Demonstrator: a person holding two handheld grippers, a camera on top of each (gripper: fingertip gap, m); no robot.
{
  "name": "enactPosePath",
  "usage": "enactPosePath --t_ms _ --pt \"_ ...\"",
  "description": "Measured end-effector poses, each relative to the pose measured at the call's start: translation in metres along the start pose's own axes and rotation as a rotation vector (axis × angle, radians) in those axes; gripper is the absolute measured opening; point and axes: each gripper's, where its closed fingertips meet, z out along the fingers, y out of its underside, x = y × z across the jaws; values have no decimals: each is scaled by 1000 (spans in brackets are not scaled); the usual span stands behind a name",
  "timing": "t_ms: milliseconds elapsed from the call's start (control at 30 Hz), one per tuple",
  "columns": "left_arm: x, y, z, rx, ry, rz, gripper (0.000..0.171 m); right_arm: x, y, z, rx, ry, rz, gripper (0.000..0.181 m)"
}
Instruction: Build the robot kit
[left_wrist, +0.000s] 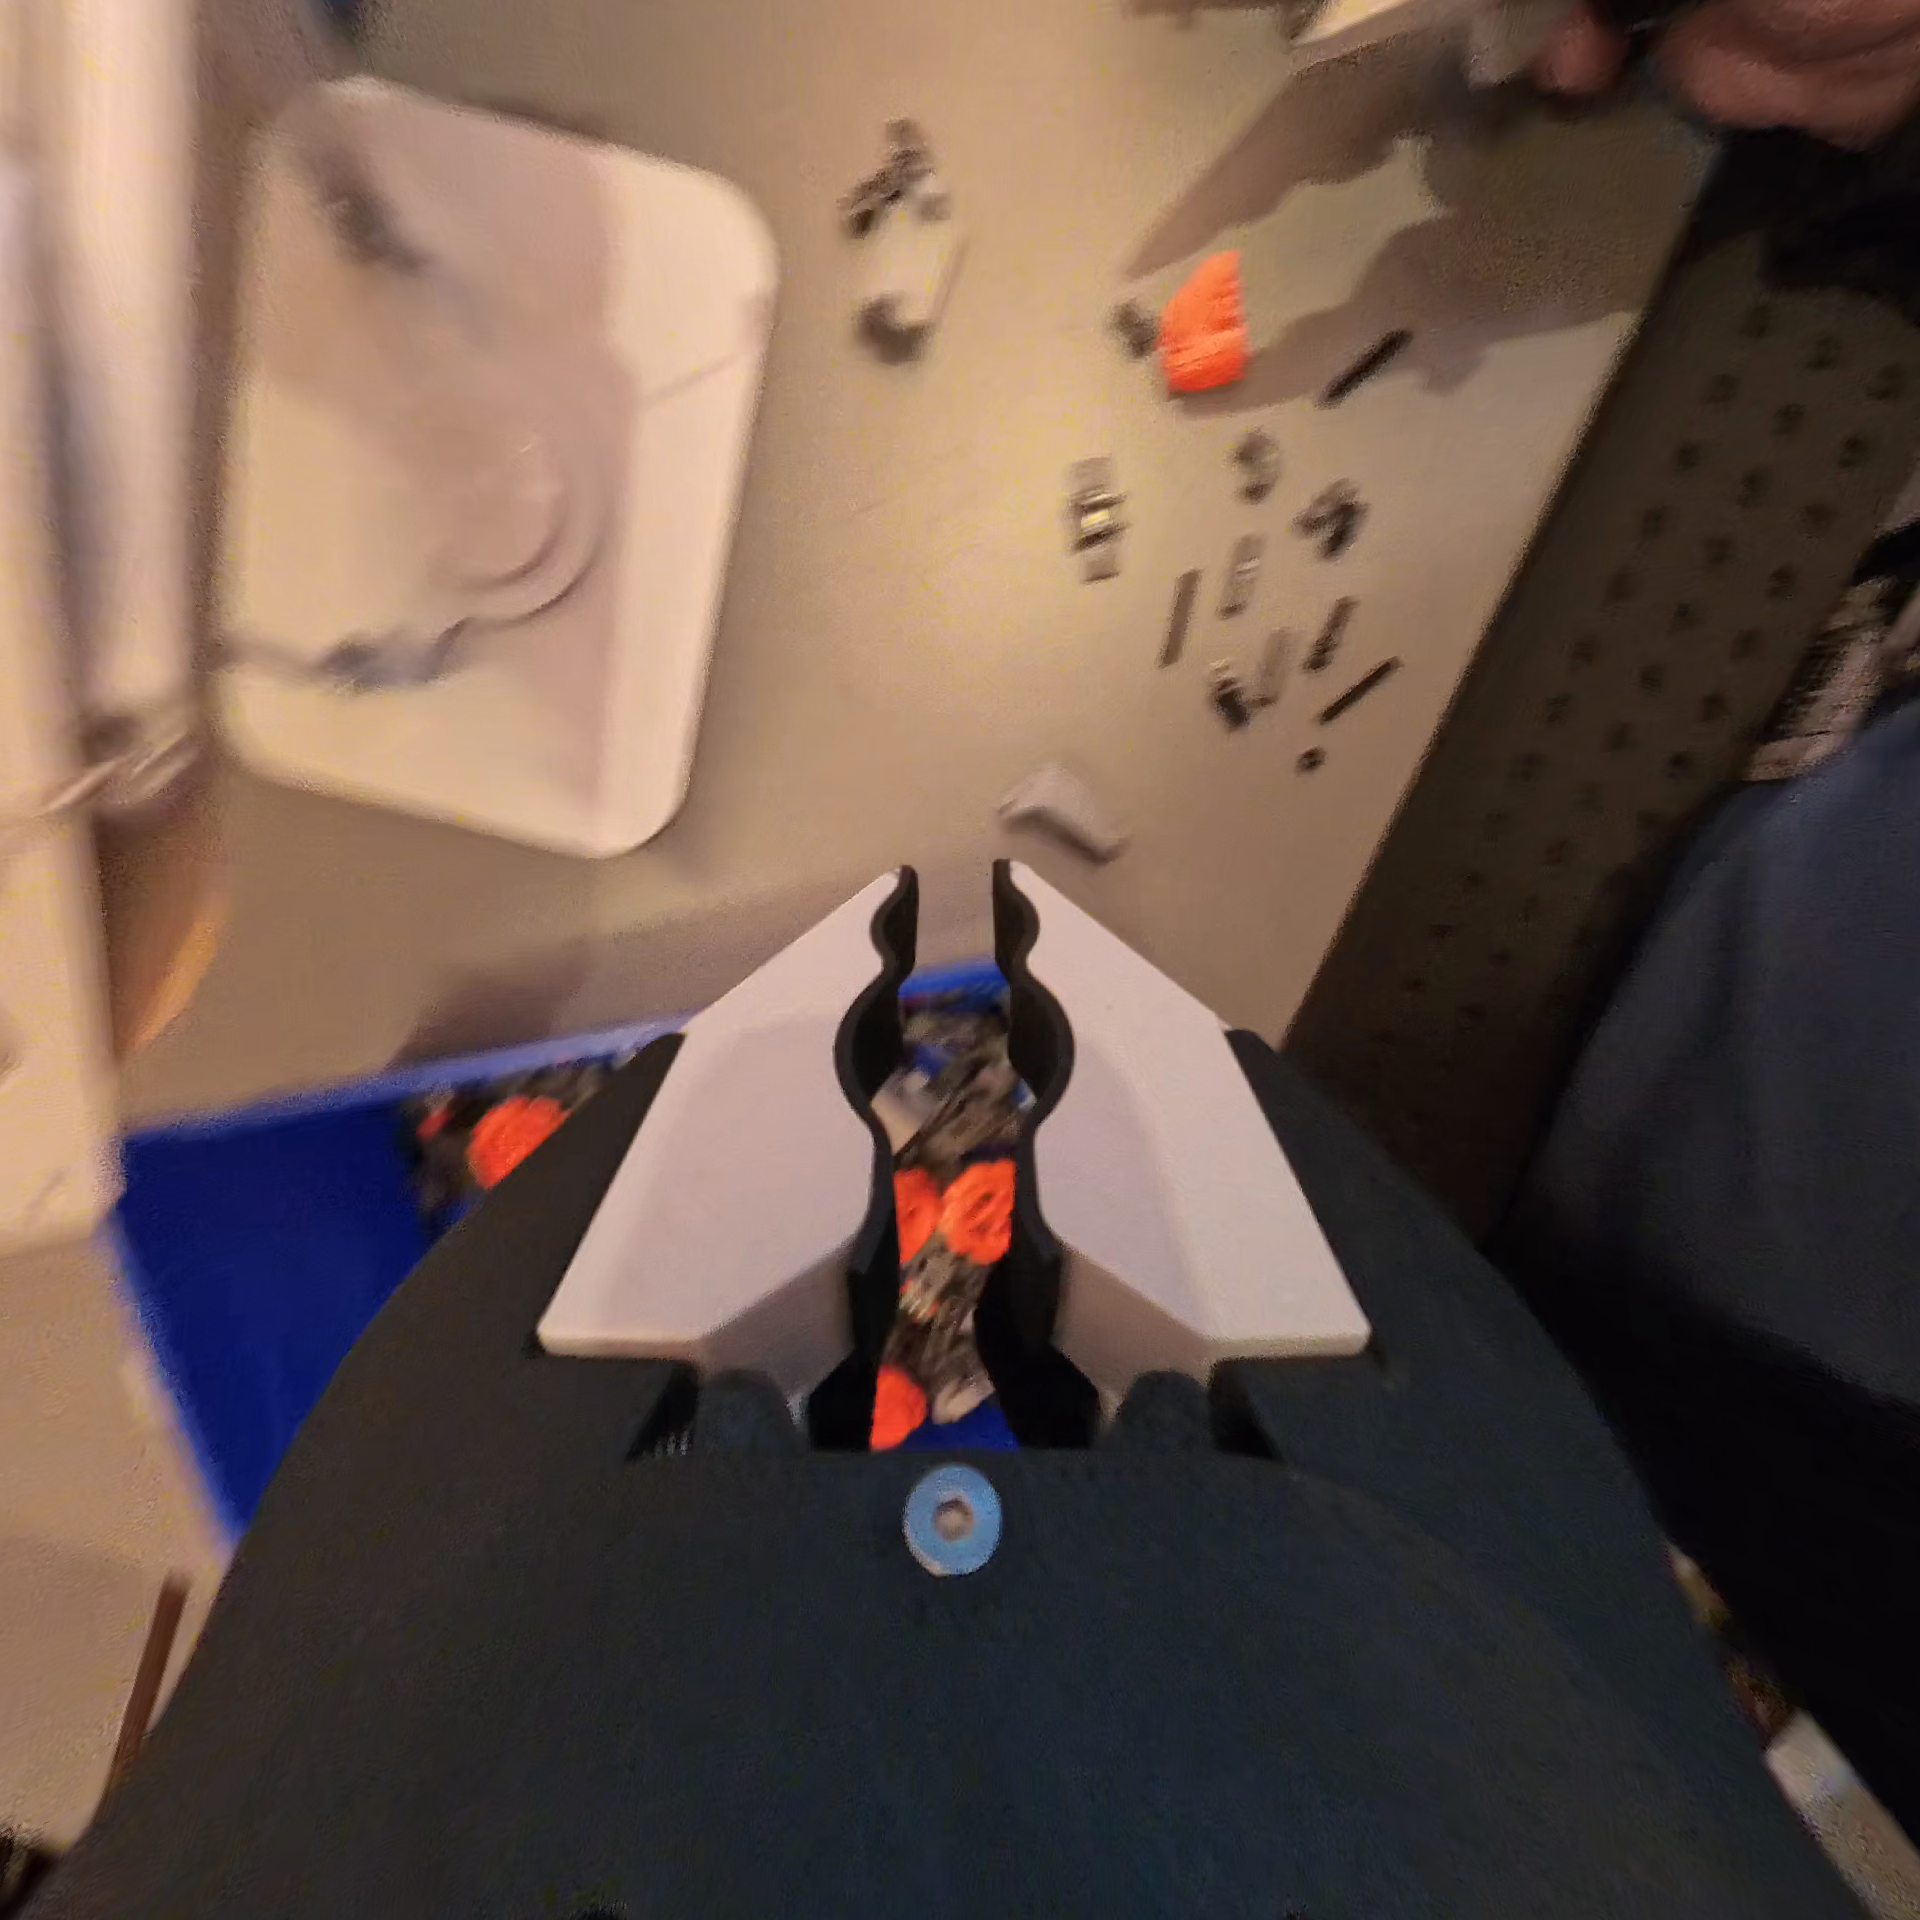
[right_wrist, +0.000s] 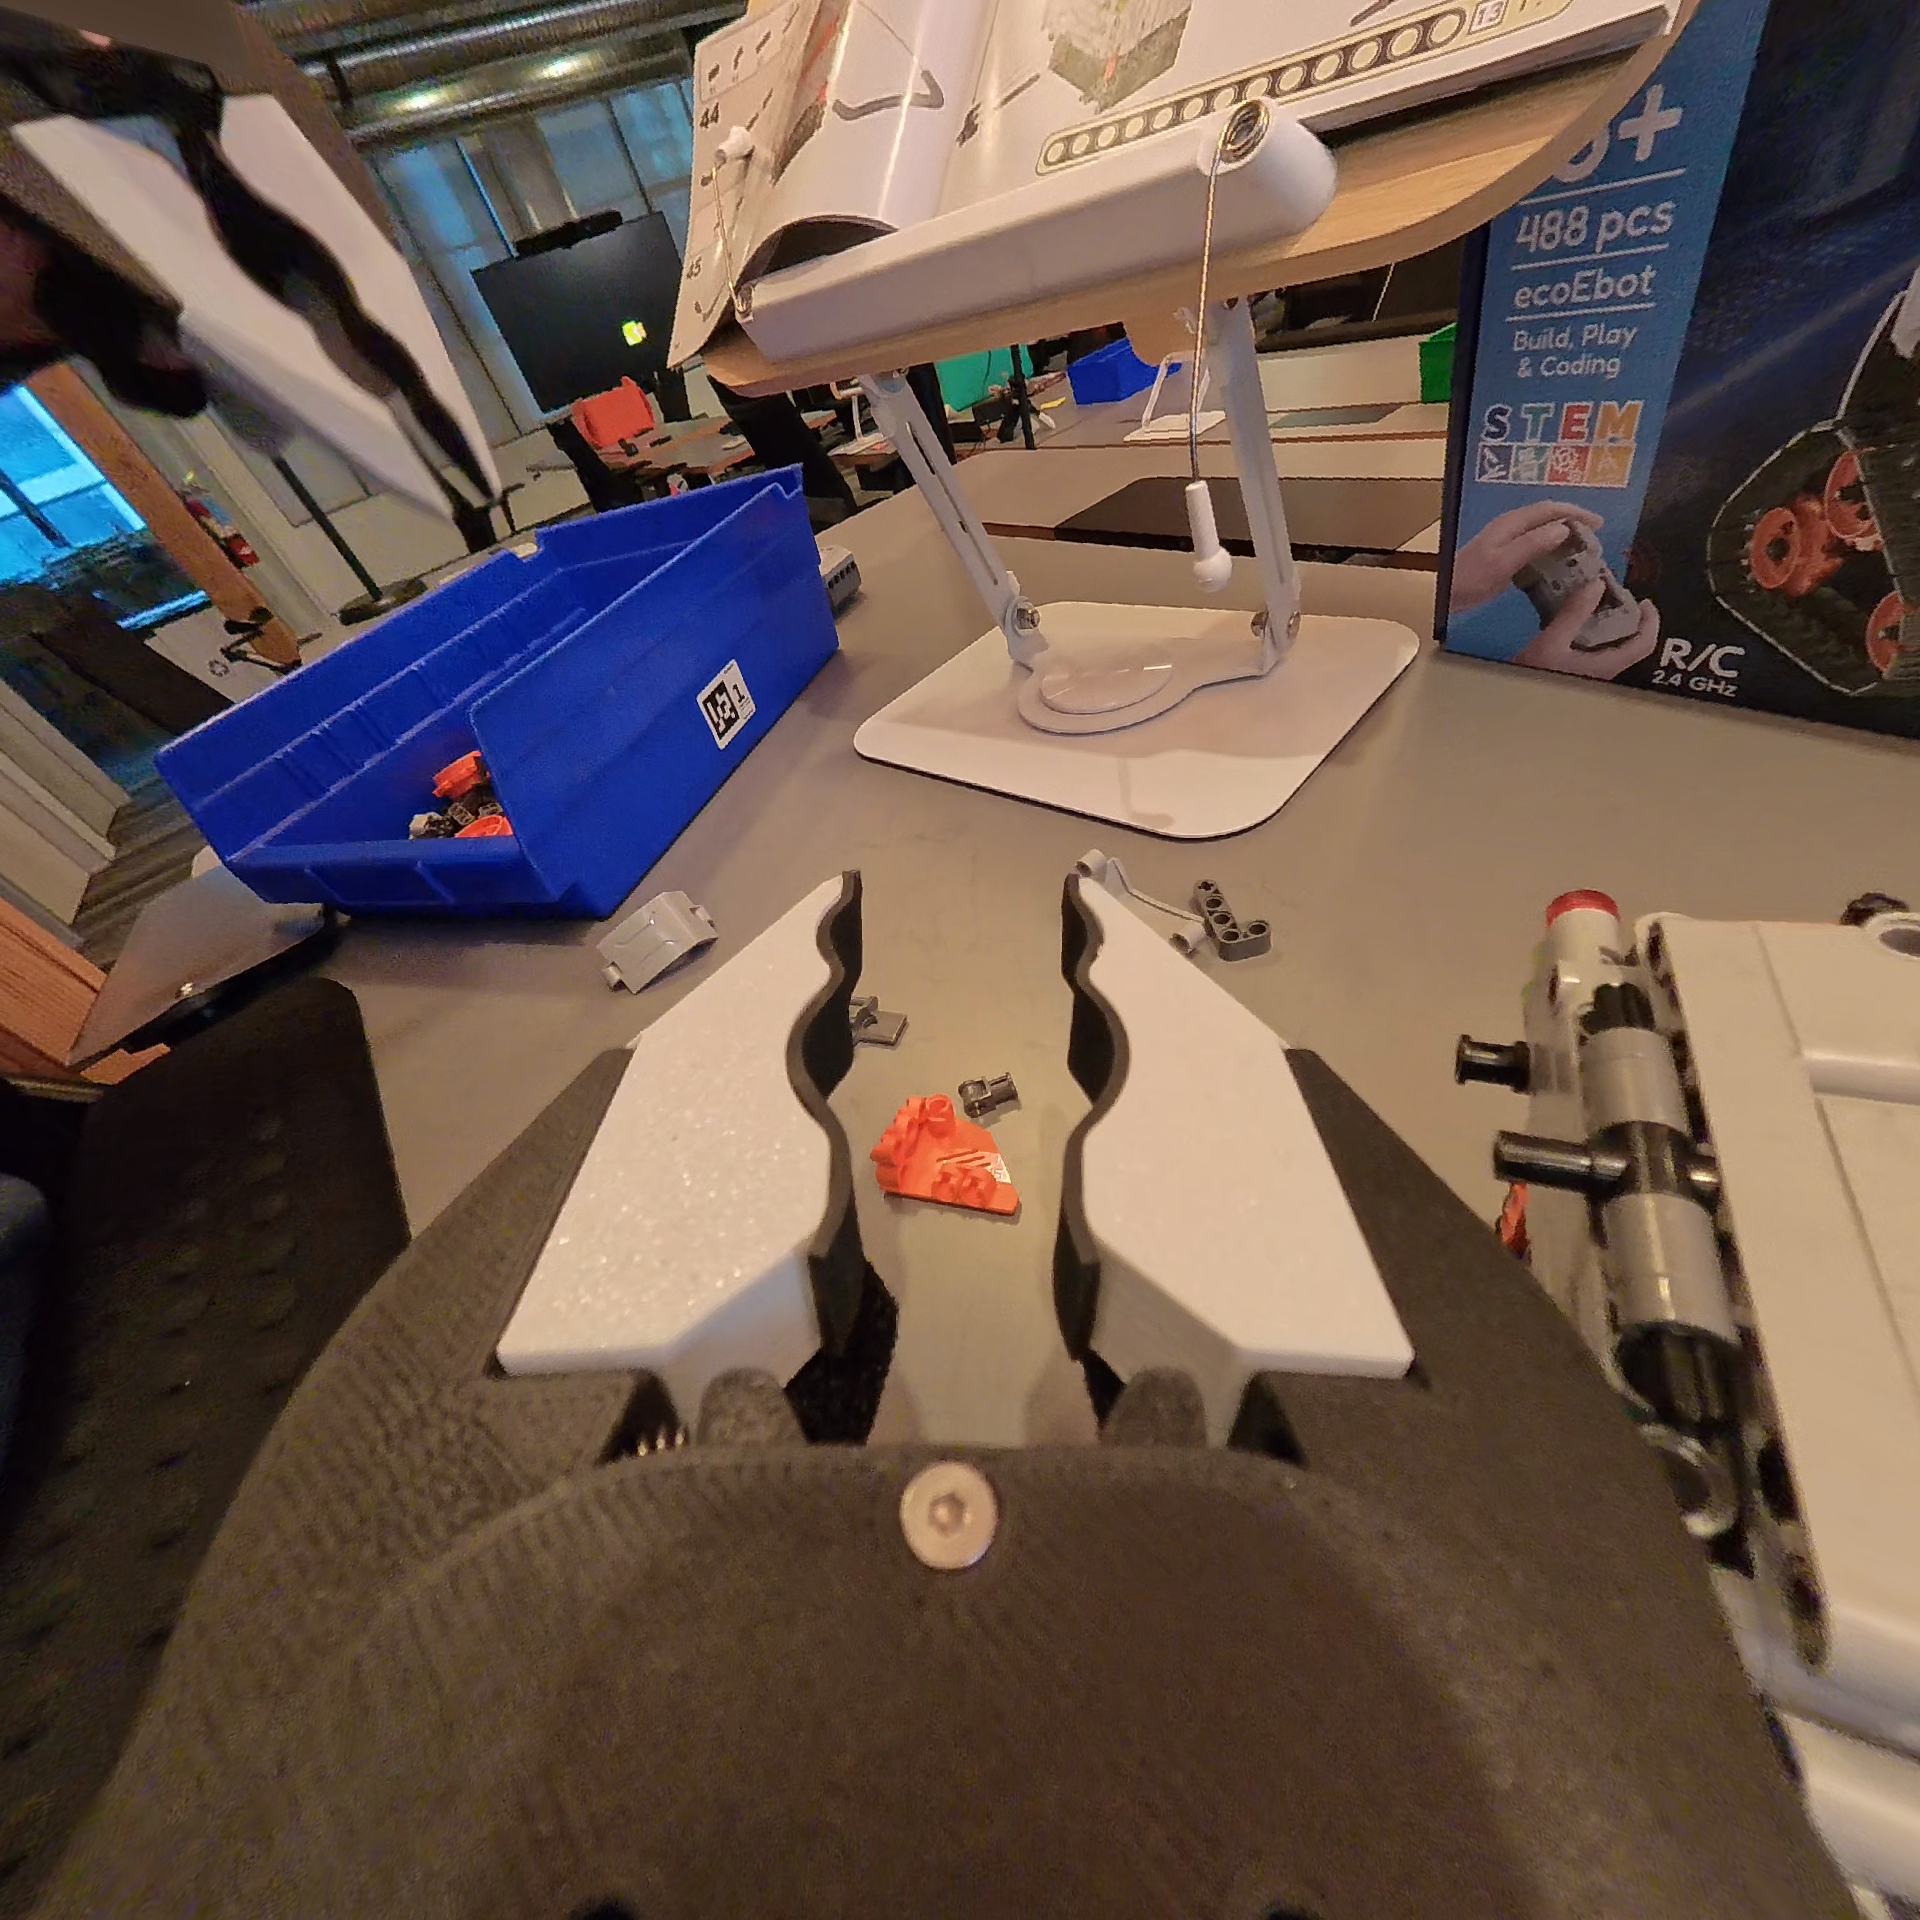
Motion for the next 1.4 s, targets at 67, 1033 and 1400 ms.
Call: enactPosePath --t_ms 67,1033,1400 --pt "-34 32 -22 -16 -70 -84 15 0 1 1 -6 0 -3 36" --pt "-120 260 39 -665 109 -445 19 1 7 4 -37 13 -9 36" --pt "-111 220 44 -498 181 -409 5 1 8 6 -45 8 -4 37"
